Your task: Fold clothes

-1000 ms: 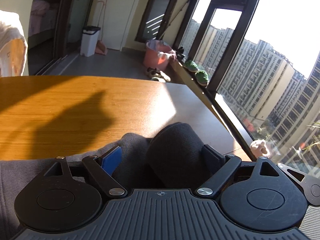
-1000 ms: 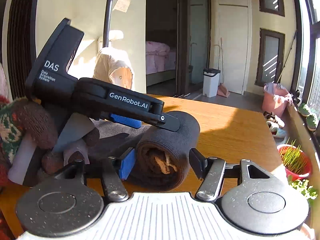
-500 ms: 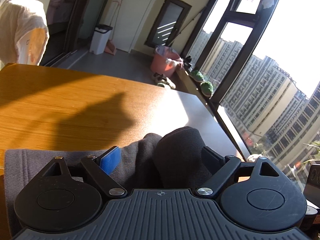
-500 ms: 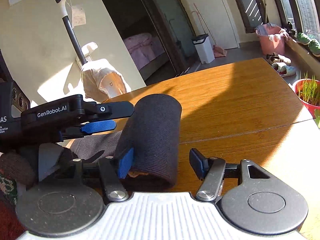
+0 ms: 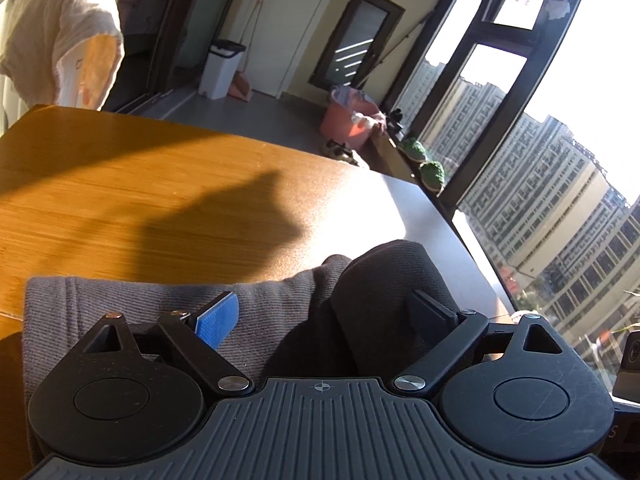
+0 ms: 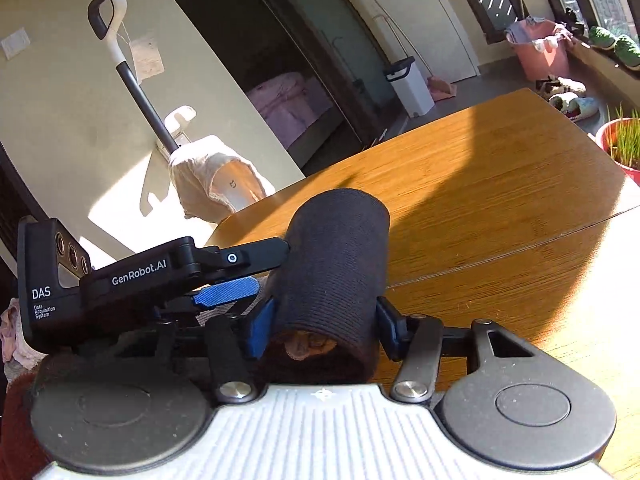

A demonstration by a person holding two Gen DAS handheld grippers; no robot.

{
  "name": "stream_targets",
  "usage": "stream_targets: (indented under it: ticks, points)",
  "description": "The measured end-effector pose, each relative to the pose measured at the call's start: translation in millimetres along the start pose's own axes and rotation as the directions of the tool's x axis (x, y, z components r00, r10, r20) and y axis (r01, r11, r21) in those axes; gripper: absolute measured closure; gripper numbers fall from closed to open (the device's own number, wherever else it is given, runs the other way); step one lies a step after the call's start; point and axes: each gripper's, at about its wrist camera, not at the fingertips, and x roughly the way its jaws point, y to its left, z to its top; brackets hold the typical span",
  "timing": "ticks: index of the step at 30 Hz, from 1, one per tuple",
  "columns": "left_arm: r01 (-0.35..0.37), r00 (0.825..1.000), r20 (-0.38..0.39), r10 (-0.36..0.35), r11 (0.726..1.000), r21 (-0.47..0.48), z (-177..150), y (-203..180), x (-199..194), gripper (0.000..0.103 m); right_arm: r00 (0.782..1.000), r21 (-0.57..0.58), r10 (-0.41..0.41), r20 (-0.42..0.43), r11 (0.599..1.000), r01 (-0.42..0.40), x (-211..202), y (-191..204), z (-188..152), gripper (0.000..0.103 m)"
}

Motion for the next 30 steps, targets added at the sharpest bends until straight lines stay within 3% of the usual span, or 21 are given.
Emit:
stream_targets:
  ticks: [2, 4, 8, 10, 12, 14, 16, 20, 23, 26, 30]
  points:
    - [0.035, 0.999, -0.001, -0.035, 0.999, -0.014, 5, -7, 2, 0.012, 0.994, -0.184, -0.109, 0.026, 0.976, 0.112, -7, 17, -1, 0.050]
    - [0.059, 0.998, 0.019, -0.059, 0.998, -0.005, 10, -17, 2, 0.011, 0.979, -0.363, -0.195, 0.060, 0.909, 0.204, -9, 36, -4, 0.049]
    - [0.085, 0.996, 0.014, -0.086, 0.995, 0.059, 14, -42, 6, 0.009, 0.960, -0.607, -0.258, 0.112, 0.747, 0.272, 2, 71, -23, 0.046]
    - [0.062, 0.998, 0.008, -0.063, 0.992, 0.106, 11, -53, 9, 0.009, 0.957, -0.659, -0.260, 0.133, 0.698, 0.281, 5, 82, -28, 0.042]
    - [0.007, 1.000, 0.015, -0.009, 0.987, 0.160, 7, -59, 12, 0.008, 0.964, -0.648, -0.233, 0.125, 0.717, 0.257, 3, 82, -25, 0.039]
    - [-0.030, 0.999, 0.020, 0.026, 0.980, 0.197, 3, -57, 14, 0.008, 0.981, -0.589, -0.165, 0.105, 0.784, 0.195, -7, 76, -17, 0.035]
    - [-0.038, 0.999, 0.016, 0.035, 0.983, 0.182, 2, -49, 14, 0.008, 0.990, -0.508, -0.103, 0.099, 0.850, 0.139, -18, 68, -7, 0.034]
    - [-0.058, 0.998, 0.028, 0.054, 0.988, 0.145, 3, -32, 8, 0.006, 0.994, -0.335, -0.023, 0.108, 0.940, 0.058, -28, 47, 9, 0.035]
    - [-0.067, 0.997, 0.031, 0.064, 0.991, 0.113, 4, -22, 4, 0.006, 0.997, -0.218, -0.029, 0.066, 0.975, 0.043, -13, 25, 12, 0.039]
    - [-0.069, 0.997, 0.024, 0.067, 0.992, 0.104, 4, -17, 0, 0.007, 0.999, -0.112, -0.010, -0.030, 0.994, 0.006, 6, 6, 7, 0.039]
    - [-0.050, 0.998, 0.050, 0.046, 0.995, 0.082, 10, -19, -11, 0.012, 0.997, -0.168, -0.040, -0.065, 0.985, 0.028, 10, 15, -13, 0.036]
